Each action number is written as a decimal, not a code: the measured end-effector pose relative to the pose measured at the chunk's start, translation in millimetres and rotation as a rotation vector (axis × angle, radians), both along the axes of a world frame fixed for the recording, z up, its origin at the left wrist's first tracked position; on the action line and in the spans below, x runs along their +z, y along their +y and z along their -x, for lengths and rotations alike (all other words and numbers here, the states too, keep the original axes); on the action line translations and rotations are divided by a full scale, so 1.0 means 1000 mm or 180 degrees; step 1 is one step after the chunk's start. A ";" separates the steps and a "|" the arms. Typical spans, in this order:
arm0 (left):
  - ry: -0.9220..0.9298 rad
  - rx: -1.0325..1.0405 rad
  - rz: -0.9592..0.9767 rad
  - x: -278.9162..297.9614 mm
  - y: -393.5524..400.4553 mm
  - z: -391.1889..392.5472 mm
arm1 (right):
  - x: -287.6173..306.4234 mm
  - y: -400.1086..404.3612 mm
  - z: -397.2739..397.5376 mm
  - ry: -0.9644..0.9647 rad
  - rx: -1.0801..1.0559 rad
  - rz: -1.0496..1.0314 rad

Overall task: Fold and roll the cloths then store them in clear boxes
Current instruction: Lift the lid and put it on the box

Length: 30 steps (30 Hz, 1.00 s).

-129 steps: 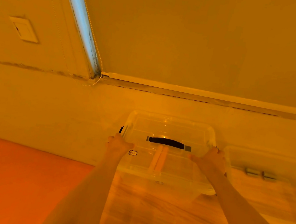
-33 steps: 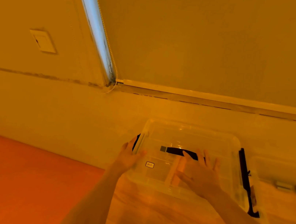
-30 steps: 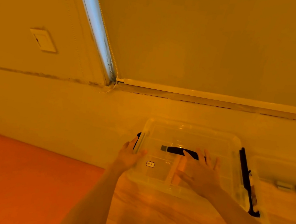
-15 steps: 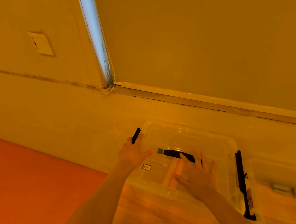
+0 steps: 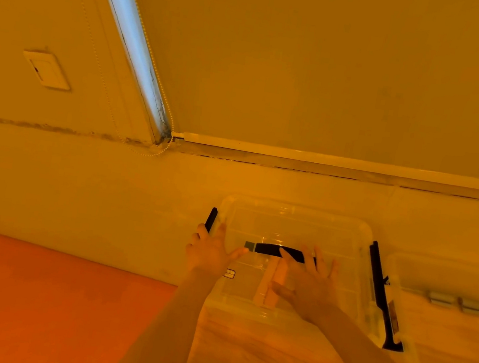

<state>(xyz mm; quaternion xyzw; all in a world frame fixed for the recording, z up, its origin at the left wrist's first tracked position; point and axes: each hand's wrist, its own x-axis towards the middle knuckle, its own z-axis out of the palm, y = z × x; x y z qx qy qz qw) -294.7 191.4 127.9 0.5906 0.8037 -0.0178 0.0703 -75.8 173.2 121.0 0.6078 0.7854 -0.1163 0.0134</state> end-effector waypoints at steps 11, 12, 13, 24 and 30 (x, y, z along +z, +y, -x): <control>0.0138 -0.0086 -0.0108 -0.001 0.002 -0.002 | -0.003 0.001 -0.001 -0.0061 0.0019 -0.0082; 0.0131 -0.0085 -0.0102 -0.001 0.001 -0.002 | -0.003 0.001 -0.001 -0.0062 0.0016 -0.0089; 0.0126 -0.0087 -0.0089 -0.001 0.001 -0.002 | -0.004 0.001 -0.001 -0.0059 0.0010 -0.0097; -0.0355 -0.0153 -0.0217 0.016 -0.005 0.004 | 0.002 -0.001 -0.008 0.0324 -0.0110 -0.0245; -0.0692 -0.0823 -0.0624 0.035 -0.014 -0.033 | 0.024 -0.014 -0.050 0.0915 -0.0658 -0.0512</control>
